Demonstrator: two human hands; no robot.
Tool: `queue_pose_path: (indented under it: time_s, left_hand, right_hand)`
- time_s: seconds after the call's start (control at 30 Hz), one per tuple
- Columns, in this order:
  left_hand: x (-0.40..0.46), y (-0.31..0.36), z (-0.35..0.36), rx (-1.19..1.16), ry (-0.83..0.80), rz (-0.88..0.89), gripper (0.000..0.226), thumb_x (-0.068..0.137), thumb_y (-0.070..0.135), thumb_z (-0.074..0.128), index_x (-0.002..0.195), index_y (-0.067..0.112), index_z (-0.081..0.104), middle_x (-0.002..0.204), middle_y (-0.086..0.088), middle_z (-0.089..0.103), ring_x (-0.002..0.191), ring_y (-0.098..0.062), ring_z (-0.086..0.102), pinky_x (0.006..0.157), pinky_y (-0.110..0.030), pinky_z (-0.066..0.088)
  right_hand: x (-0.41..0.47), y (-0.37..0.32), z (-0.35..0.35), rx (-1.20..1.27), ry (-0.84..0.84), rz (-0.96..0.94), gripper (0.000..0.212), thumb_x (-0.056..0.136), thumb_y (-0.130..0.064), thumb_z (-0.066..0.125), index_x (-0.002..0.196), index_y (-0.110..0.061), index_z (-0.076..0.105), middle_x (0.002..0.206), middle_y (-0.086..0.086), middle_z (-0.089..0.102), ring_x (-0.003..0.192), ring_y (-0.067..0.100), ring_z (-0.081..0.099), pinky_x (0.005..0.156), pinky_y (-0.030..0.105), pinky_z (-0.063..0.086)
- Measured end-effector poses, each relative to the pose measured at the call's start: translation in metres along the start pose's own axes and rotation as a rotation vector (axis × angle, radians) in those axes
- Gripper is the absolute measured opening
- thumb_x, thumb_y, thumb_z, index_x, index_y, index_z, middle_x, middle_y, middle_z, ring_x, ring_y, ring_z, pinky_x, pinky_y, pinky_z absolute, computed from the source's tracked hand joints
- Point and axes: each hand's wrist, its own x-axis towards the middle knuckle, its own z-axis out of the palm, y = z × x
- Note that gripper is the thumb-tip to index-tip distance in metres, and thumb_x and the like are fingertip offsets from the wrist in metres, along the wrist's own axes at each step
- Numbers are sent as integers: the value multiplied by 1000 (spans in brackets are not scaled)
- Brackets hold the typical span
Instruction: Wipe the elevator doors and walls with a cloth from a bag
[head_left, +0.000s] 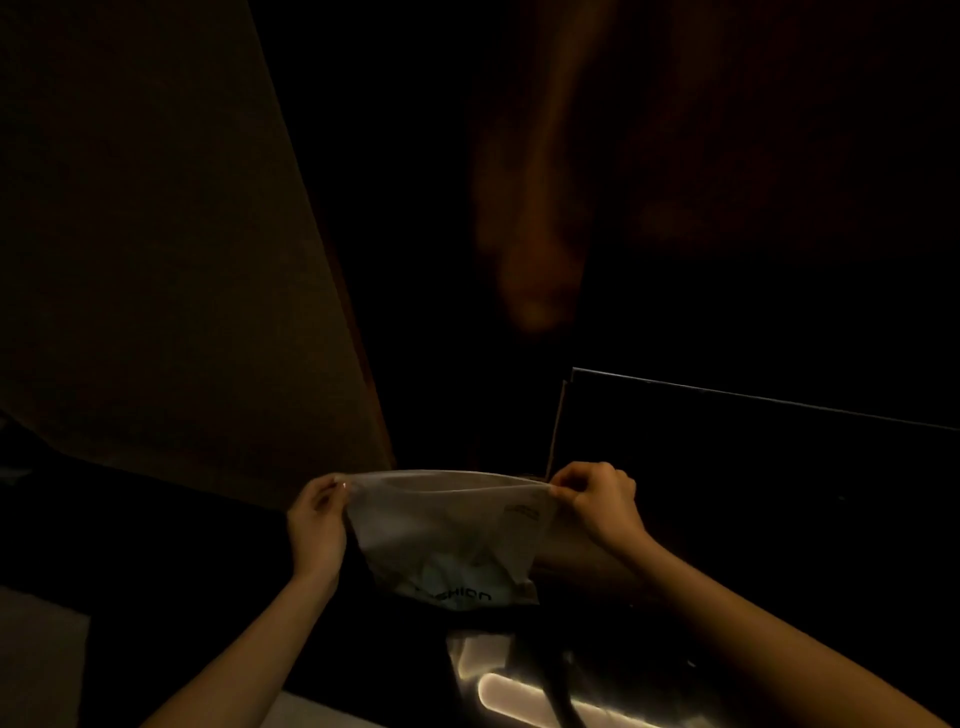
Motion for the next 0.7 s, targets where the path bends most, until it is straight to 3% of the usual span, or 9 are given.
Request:
queue_pose_path:
  time_s: [0.13,0.23,0.33,0.43,0.57,0.7]
  left_hand:
    - [13,-28,3,-3,-72,-59,10,95,12,52,102,10,59,108,-13,59,107,-30,56,91,-38,44]
    - [14,-27,-3,-9,-112,-101,16,94,15,52,108,10,58,111,-10,57,110,-28,54,97,-40,43]
    - [5,-9,-14,-7,-118,-150,29,93,7,53,122,8,52,118,-8,52,112,-25,50,95,-36,41]
    - [-30,29,-24,33,-55,-130,32,93,1,50,125,7,50,122,-11,52,115,-26,50,95,-34,40]
    - [-94,136,-8,63,-161,-43,17,95,1,45,108,4,56,100,-12,59,97,-27,55,81,-29,44]
    - [-171,316,23,152,-390,60,19,98,5,41,97,6,60,81,-5,60,75,-17,57,65,-22,43]
  right_hand:
    - [7,15,23,18,3,28,6,86,-25,63,90,-27,68,91,-7,67,97,15,59,96,47,42]
    - [10,14,23,66,15,46,19,84,-22,66,103,-21,67,102,-1,69,100,16,60,96,44,45]
    - [1,-3,2,124,-72,57,39,82,-10,68,120,-11,59,118,6,63,111,17,57,94,21,42]
    - [-22,-35,-48,109,-109,94,44,82,-3,66,124,-9,56,123,6,59,116,17,53,87,13,37]
    - [-44,-93,-153,149,-81,126,32,85,-1,62,116,-8,60,111,5,63,108,12,56,83,14,40]
    - [-73,-181,-316,216,112,146,19,86,-6,62,104,-9,66,98,4,66,97,12,60,83,22,44]
